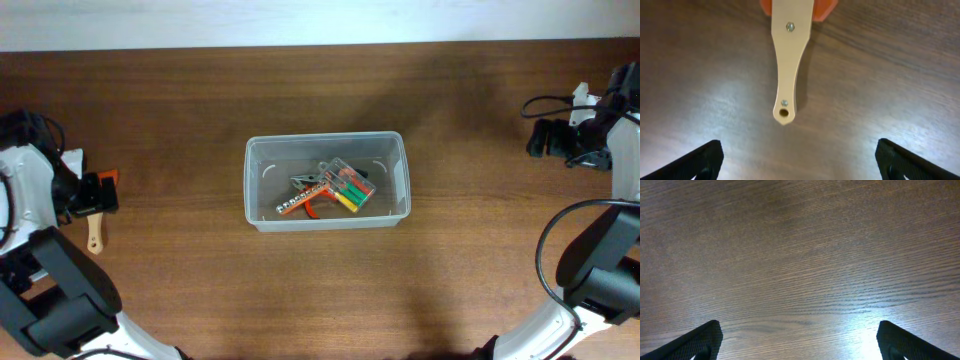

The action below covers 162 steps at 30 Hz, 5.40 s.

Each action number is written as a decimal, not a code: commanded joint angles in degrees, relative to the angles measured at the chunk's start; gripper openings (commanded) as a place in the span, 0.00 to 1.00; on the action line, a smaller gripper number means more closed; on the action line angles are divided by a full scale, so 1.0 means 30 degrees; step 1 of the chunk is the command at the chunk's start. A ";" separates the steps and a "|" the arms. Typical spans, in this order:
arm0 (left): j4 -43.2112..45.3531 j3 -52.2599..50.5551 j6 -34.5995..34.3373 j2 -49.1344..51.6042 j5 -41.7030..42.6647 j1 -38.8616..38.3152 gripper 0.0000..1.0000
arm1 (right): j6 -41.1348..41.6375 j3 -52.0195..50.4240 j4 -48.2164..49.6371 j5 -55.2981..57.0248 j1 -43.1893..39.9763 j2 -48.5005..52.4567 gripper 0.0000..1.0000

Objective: Pack container
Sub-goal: 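Lower the left gripper onto the scraper's wooden handle and close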

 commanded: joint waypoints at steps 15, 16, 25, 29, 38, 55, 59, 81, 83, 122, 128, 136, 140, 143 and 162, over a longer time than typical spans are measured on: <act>0.1603 -0.0794 0.2506 0.0466 0.3308 0.1814 0.99 | 0.0095 -0.0051 0.0015 -0.0182 -0.0029 0.0015 0.99; 0.1661 -0.0794 0.2499 0.0641 0.3096 0.1814 0.99 | 0.0095 -0.0051 0.0015 -0.0182 -0.0029 0.0015 0.99; 0.1909 -0.0794 0.2280 0.2149 0.1443 0.1814 0.99 | 0.0095 -0.0051 0.0015 -0.0182 -0.0029 0.0015 0.99; 0.2477 -0.0794 0.3322 0.2448 0.1333 0.1792 0.99 | 0.0095 -0.0051 0.0015 -0.0182 -0.0029 0.0015 0.99; 0.3089 -0.0794 0.4605 0.2448 0.2353 0.1792 0.99 | 0.0095 -0.0051 0.0015 -0.0182 -0.0029 0.0015 0.99; 0.4248 -0.0794 0.5413 0.2616 0.3155 0.1770 0.99 | 0.0095 -0.0051 0.0015 -0.0182 -0.0029 0.0015 0.99; 0.4153 -0.0794 0.4991 0.3300 0.2659 0.1603 0.99 | 0.0095 -0.0051 0.0015 -0.0182 -0.0029 0.0015 0.99; 0.4350 -0.0794 0.4116 0.4291 0.1974 0.0933 0.99 | 0.0095 -0.0051 0.0015 -0.0182 -0.0029 0.0015 0.99; 0.4371 -0.0794 0.3738 0.4291 0.1807 0.0940 0.99 | 0.0095 -0.0051 0.0015 -0.0182 -0.0029 0.0015 0.98; 0.4233 -0.0787 0.2710 0.5326 0.1778 0.1938 0.99 | 0.0095 -0.0051 0.0015 -0.0182 -0.0029 0.0015 0.98; 0.4532 -0.0787 0.2718 0.5326 0.1843 0.1938 0.99 | 0.0095 -0.0051 0.0015 -0.0182 -0.0029 0.0015 0.99; 0.4510 -0.0787 0.2710 0.5326 0.1843 0.1938 0.95 | 0.0095 -0.0051 0.0015 -0.0182 -0.0029 0.0015 0.99; 0.4473 -0.0787 0.2710 0.5326 0.1843 0.1938 0.72 | 0.0095 -0.0051 0.0015 -0.0182 -0.0029 0.0015 0.99; 0.4481 -0.0787 0.2710 0.5326 0.1843 0.1938 0.68 | 0.0095 -0.0051 0.0015 -0.0182 -0.0029 0.0015 0.99; 0.4320 -0.0787 0.2703 0.5326 0.1843 0.1938 0.33 | 0.0095 -0.0051 0.0015 -0.0182 -0.0029 0.0015 0.99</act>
